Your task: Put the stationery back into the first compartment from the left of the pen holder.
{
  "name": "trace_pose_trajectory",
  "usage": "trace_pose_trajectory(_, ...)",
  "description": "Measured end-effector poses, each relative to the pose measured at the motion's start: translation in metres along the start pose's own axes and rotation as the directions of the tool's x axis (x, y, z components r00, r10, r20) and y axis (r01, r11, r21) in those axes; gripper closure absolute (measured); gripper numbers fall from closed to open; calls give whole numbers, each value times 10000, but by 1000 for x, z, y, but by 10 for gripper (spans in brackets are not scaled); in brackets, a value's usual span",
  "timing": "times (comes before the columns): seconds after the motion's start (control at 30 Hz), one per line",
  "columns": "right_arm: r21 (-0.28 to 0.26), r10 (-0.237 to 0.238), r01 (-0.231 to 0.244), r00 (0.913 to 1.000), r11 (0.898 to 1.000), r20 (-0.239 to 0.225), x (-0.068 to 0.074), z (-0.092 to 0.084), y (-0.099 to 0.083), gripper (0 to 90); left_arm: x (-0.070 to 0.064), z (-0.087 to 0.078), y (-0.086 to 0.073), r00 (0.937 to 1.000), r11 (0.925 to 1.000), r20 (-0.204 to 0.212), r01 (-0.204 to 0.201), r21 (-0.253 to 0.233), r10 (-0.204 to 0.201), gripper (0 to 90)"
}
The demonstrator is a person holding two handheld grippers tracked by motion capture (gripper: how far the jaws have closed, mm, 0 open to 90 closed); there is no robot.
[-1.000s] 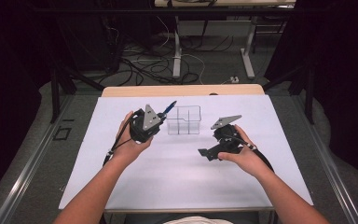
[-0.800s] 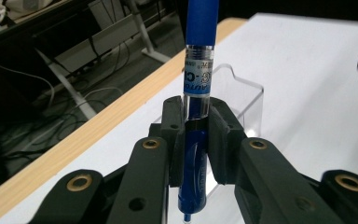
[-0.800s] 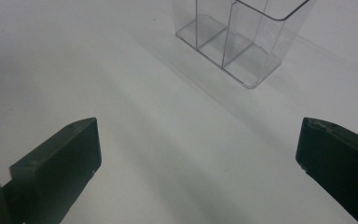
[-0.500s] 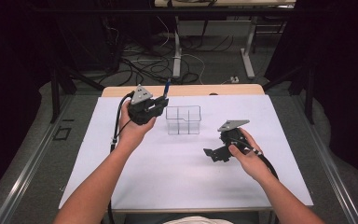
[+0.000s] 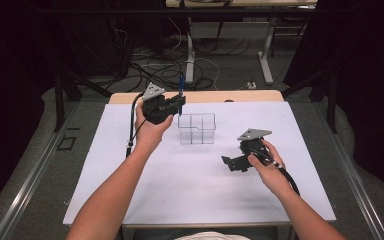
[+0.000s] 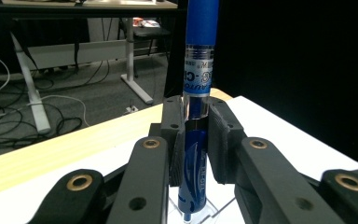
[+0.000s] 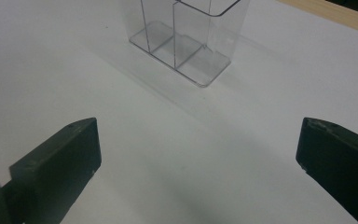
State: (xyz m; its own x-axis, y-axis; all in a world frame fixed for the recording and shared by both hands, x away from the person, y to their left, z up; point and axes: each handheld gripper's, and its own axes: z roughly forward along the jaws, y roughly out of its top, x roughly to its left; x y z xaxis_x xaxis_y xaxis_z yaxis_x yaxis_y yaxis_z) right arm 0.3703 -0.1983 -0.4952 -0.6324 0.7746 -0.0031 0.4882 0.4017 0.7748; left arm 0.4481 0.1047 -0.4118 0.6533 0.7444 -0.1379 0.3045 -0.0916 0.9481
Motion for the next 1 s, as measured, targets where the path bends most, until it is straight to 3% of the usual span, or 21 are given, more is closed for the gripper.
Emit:
trace_pose_trajectory(0.17,-217,18,-13,9997,9998,246,-2,1,-2,0,3,11,-4,9986,9986,-121,520,45,-519,787)
trace_pose_trajectory(0.33,-318,19,-4,9989,9995,463,-4,2,-3,0,7,21,-8,9966,9970,-359,754,191,-747,787)
trace_pose_trajectory(0.6,-270,199,-187,9989,9995,431,-4,3,-6,0,10,35,-16,9896,9901,-662,1313,488,-1280,787)
trace_pose_trajectory(0.8,-221,191,-184,9992,9996,341,-5,4,-7,0,9,43,-22,9876,9864,-864,1389,873,-1315,787)
trace_pose_trajectory(0.83,79,172,-175,9991,9998,395,-4,2,-6,0,9,44,-23,9878,9864,-906,1351,932,-1267,787)
trace_pose_trajectory(0.87,-206,220,-212,9990,9996,388,-4,4,-7,0,9,45,-23,9879,9859,-955,1317,1028,-1220,787)
trace_pose_trajectory(1.0,-155,267,-262,9991,9995,321,-4,5,-7,0,9,49,-27,9872,9840,-1071,1310,1211,-1182,787)
